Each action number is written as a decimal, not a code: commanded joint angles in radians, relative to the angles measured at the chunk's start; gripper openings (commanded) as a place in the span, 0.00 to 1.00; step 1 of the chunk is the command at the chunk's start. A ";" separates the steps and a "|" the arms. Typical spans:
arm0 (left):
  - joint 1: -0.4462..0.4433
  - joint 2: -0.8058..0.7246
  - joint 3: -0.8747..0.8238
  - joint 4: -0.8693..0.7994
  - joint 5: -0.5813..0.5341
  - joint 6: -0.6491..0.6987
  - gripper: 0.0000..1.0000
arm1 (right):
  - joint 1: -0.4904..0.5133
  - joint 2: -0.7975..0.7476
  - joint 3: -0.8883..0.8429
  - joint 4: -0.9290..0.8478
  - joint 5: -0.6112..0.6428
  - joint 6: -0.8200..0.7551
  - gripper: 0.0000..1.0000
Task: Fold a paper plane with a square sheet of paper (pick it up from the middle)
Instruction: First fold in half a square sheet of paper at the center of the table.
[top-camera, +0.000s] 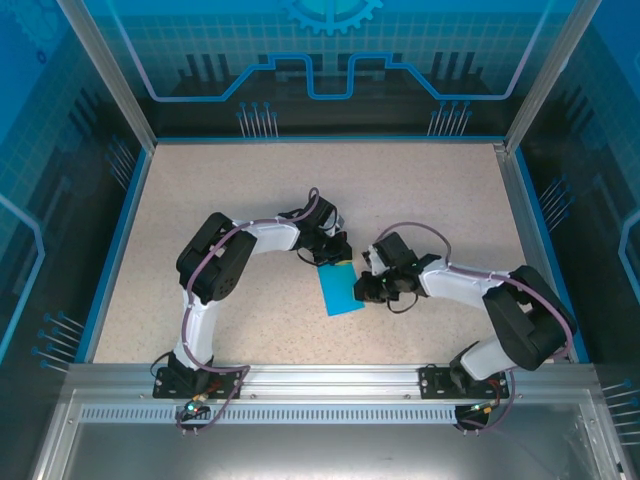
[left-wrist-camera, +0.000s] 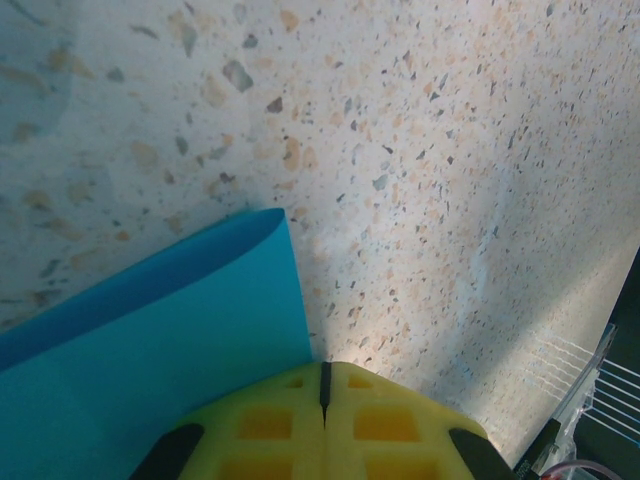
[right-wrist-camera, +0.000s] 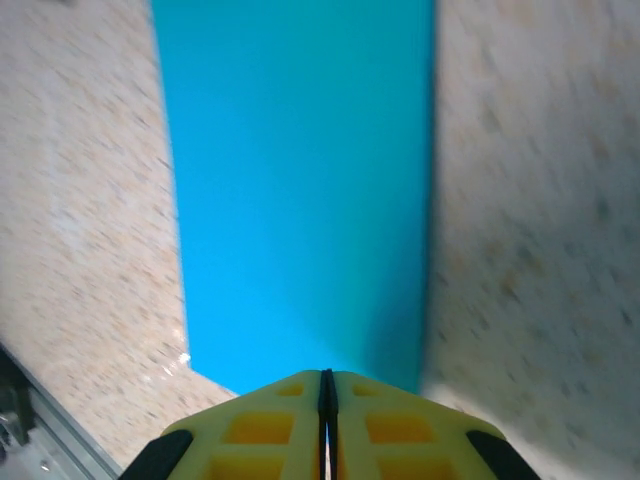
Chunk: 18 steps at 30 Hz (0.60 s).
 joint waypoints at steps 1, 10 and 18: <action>-0.006 0.045 -0.052 -0.086 -0.075 0.020 0.01 | -0.011 0.071 0.065 0.052 0.012 0.004 0.11; -0.005 0.023 -0.027 -0.093 -0.048 0.049 0.02 | -0.028 0.191 0.071 0.058 0.024 0.009 0.10; -0.005 -0.037 0.015 -0.032 0.059 0.132 0.04 | -0.066 0.229 -0.005 0.063 0.005 -0.006 0.08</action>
